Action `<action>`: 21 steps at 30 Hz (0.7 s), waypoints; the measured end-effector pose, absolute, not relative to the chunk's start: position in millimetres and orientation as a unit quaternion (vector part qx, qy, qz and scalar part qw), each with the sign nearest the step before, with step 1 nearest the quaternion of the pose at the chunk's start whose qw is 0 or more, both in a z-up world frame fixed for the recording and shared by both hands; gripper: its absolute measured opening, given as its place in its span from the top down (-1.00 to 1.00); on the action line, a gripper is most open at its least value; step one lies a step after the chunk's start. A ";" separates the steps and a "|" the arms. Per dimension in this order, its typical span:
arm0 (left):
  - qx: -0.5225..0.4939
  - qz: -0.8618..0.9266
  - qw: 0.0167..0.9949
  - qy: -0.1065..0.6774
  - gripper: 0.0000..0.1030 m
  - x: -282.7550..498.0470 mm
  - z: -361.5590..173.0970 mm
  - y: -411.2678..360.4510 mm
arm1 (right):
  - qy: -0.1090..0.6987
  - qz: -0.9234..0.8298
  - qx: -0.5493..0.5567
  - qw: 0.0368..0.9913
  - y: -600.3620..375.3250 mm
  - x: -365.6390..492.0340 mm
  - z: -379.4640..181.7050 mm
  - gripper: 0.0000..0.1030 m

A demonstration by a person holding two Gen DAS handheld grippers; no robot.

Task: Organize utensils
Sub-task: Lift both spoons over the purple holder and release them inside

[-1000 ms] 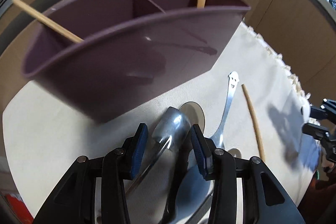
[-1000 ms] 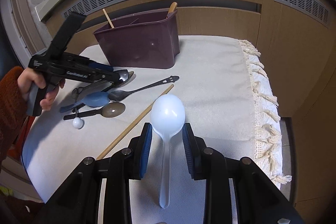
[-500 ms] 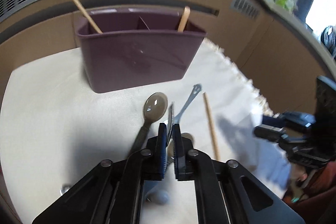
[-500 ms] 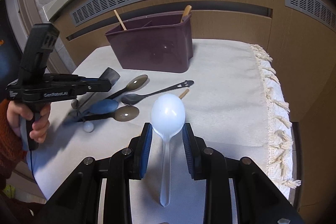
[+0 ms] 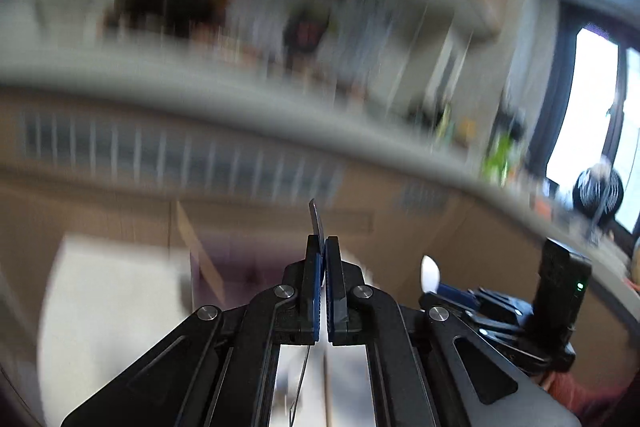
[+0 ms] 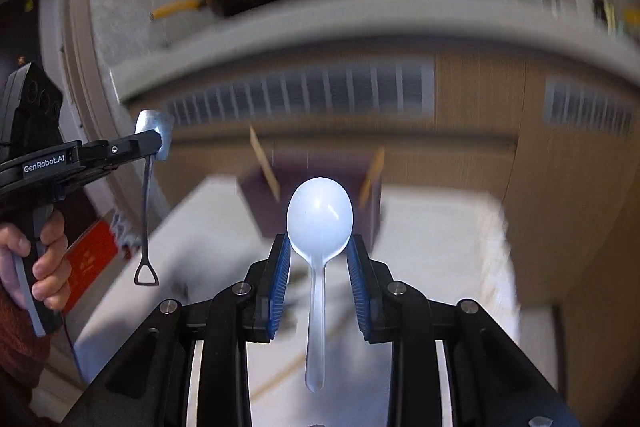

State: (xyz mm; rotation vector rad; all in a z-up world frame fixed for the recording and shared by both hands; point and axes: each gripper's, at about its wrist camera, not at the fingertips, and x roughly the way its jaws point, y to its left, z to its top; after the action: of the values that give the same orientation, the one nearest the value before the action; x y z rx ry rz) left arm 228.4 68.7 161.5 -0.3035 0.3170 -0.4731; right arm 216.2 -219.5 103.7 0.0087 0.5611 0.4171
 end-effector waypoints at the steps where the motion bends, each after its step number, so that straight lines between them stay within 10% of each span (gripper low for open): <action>1: -0.147 -0.227 0.957 0.108 0.97 226.6 180.1 70.5 | 0.234 0.199 -0.003 0.952 -216.7 220.3 132.9 0.49; 8: -0.143 -0.204 0.968 0.033 0.97 278.7 194.2 77.5 | 0.123 0.193 0.038 0.973 -205.7 273.2 208.2 0.48; 21: -0.200 -0.204 0.952 0.110 0.97 386.2 89.9 75.5 | 0.211 0.181 0.047 0.959 -168.2 367.9 106.0 0.48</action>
State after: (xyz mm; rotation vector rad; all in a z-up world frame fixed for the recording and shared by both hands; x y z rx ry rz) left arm 386.2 75.5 89.9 -0.4075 0.2245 -0.4145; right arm 367.9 -168.2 106.0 0.0945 0.4275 0.3672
